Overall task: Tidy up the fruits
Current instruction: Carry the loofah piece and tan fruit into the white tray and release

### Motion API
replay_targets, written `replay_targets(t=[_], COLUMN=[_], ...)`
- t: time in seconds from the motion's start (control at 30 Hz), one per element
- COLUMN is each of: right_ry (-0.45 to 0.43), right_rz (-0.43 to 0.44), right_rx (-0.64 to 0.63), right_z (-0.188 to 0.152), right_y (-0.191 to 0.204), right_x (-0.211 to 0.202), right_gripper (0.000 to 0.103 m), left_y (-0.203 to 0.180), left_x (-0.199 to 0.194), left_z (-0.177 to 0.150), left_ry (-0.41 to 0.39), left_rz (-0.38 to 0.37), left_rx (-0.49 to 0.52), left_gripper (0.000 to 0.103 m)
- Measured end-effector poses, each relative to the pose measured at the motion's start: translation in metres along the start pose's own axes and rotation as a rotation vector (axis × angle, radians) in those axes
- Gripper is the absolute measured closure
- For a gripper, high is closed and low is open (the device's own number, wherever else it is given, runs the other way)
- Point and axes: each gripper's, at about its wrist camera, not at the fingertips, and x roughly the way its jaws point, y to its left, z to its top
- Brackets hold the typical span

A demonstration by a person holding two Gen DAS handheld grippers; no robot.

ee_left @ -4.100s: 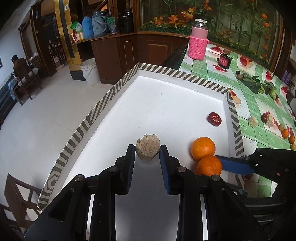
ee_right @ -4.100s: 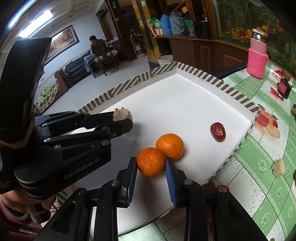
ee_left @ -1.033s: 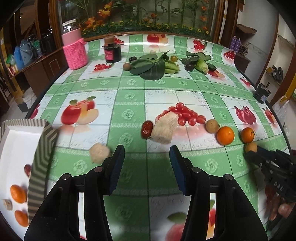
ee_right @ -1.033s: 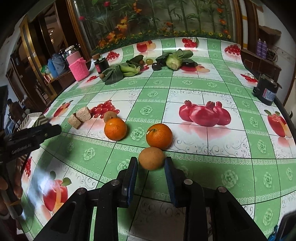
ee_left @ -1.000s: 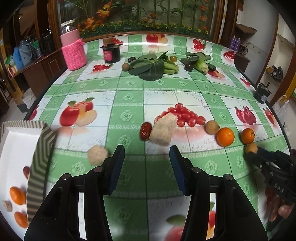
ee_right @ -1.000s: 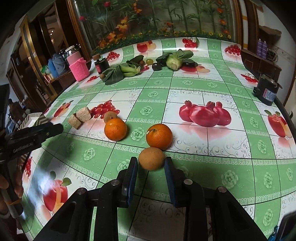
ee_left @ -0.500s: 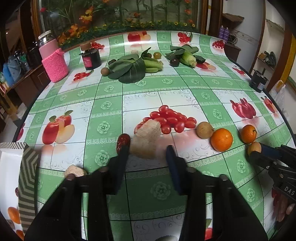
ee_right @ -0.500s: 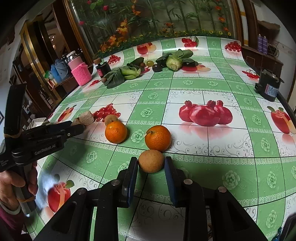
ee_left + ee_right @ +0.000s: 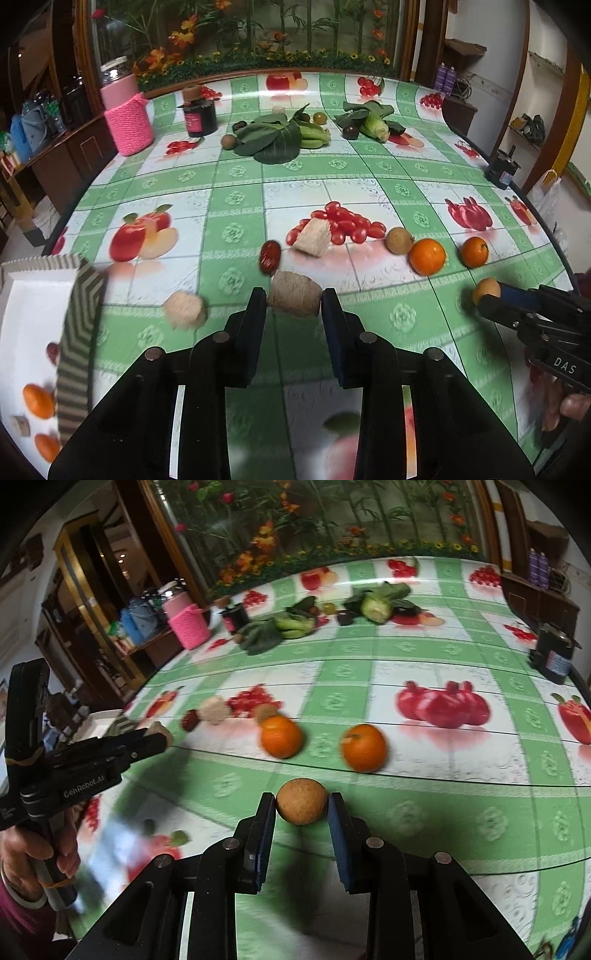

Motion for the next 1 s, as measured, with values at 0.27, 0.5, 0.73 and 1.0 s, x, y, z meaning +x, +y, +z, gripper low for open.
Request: replay_targets(t=[0.27, 0.5, 0.73, 1.0], right_ry=[0.006, 0.009, 0.015, 0.036], right_rz=[0.054, 0.111, 0.182, 0.241], right_rx=[-0.062, -0.122, -0.177, -0.289], right_z=[-0.003, -0.002, 0.003, 0.008], right_y=[0.046, 0.091, 0.139, 0.200], right_x=[0.002, 0.006, 0.016, 0.032], right_gripper=[0.074, 0.074, 0.075, 0.075], left_y=[0.019, 0.046, 0.084, 0.136], left_x=[-0.032, -0.058, -0.092, -0.115], left_z=[-0.022, -0.040, -0.051, -0.061], left_ry=[-0.019, -0.038, -0.091, -0.115], left_rz=[0.020, 0.071, 0.161, 0.258], left_rx=[-0.022, -0.057, -0.090, -0.153], left_gripper=[0.073, 0.073, 0.073, 0.073])
